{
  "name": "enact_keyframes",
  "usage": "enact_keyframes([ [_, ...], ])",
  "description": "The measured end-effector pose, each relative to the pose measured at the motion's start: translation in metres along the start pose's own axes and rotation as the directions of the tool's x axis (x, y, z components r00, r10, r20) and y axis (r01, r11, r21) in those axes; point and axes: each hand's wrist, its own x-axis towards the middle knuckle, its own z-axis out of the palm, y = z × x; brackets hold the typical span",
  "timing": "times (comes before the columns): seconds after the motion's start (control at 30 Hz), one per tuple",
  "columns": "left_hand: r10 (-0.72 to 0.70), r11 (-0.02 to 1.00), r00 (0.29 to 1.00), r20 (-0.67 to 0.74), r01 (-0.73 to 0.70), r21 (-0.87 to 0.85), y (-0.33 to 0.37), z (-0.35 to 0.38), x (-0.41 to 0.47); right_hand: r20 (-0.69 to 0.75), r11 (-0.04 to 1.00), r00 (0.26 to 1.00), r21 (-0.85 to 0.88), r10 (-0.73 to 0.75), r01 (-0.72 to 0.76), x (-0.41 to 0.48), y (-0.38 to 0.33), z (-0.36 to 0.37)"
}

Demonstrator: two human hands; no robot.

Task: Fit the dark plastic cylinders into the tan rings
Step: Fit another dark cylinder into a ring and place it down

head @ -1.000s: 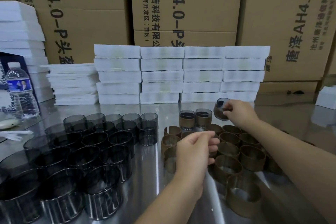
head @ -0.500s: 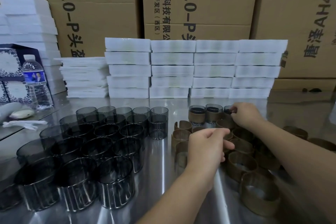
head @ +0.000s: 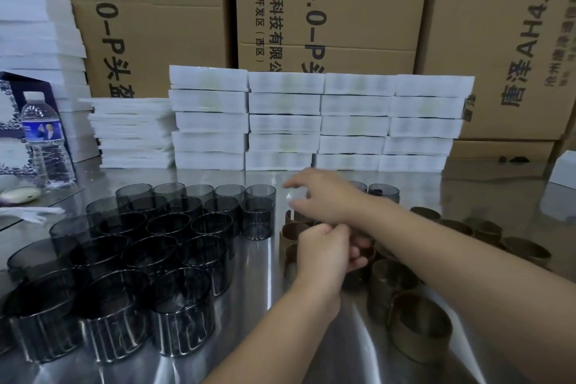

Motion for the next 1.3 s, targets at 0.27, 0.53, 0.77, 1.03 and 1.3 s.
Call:
enact_keyframes([
  [0.27,-0.058,0.959,0.966,-0.252,-0.017,-0.284,-0.007,-0.004,0.006,0.298,0.941,0.954,-0.317,-0.016,0.115,0.017,-0.030,0.020],
  [0.53,-0.079,0.920,0.965,-0.251,-0.026,-0.391,0.000,-0.009,0.001,0.145,0.949,0.974,-0.239,-0.175,0.206,0.022,-0.039,0.026],
  [0.77,0.055,0.985,0.998,-0.015,-0.056,-0.164,0.000,-0.003,0.000,-0.267,0.987,0.952,-0.099,-0.151,0.129,-0.004,-0.017,0.003],
  [1.03,0.050,0.998,0.986,0.159,-0.057,0.037,0.006,-0.005,0.000,-0.533,0.998,0.846,-0.052,0.008,-0.043,-0.071,0.015,-0.011],
  [1.3,0.000,1.000,0.961,0.277,0.007,-0.024,-0.005,-0.011,0.007,-0.511,0.994,0.859,0.096,0.013,0.042,-0.118,0.039,0.009],
])
